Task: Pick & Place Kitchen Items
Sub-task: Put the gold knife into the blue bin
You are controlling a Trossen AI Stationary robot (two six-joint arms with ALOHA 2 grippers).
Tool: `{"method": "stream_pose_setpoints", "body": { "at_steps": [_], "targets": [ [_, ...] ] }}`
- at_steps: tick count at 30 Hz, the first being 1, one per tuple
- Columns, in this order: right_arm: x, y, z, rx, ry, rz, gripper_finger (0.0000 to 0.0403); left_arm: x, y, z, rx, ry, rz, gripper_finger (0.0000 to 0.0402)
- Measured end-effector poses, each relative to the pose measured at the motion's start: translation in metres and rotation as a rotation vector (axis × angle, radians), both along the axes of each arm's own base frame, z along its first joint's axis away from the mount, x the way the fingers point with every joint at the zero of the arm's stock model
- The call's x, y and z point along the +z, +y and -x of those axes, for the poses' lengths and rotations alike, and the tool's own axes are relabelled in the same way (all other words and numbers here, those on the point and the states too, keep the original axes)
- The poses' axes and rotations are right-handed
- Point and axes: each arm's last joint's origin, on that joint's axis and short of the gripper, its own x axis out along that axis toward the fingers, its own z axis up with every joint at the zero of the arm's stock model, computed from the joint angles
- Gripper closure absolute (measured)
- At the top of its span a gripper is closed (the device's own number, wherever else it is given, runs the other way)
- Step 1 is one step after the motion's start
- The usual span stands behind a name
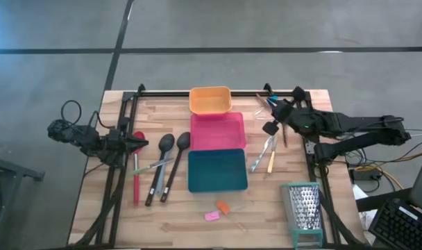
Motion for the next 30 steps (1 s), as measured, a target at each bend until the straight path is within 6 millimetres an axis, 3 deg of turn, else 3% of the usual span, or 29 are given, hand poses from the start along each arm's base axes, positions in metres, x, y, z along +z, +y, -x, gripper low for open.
{"method": "stream_pose_setpoints", "body": {
  "at_steps": [11,15,24,30],
  "targets": [
    [0.005,-0.013,0.017,-0.163,0.189,-0.186,0.039,0.0,0.0,0.0,0.0,0.0,0.0,0.0376],
    [0.0,-0.018,0.03,-0.184,0.217,-0.346,0.039,0.0,0.0,0.0,0.0,0.0,0.0,0.0376],
    [-0.035,-0.033,0.043,-0.254,0.216,-0.54,0.0383,0.0,0.0,0.0,0.0,0.0,0.0,0.0376],
    [-0.062,-0.056,0.031,-0.239,0.247,-0.654,0.0326,0.0,0.0,0.0,0.0,0.0,0.0,0.0376]
  ]
}}
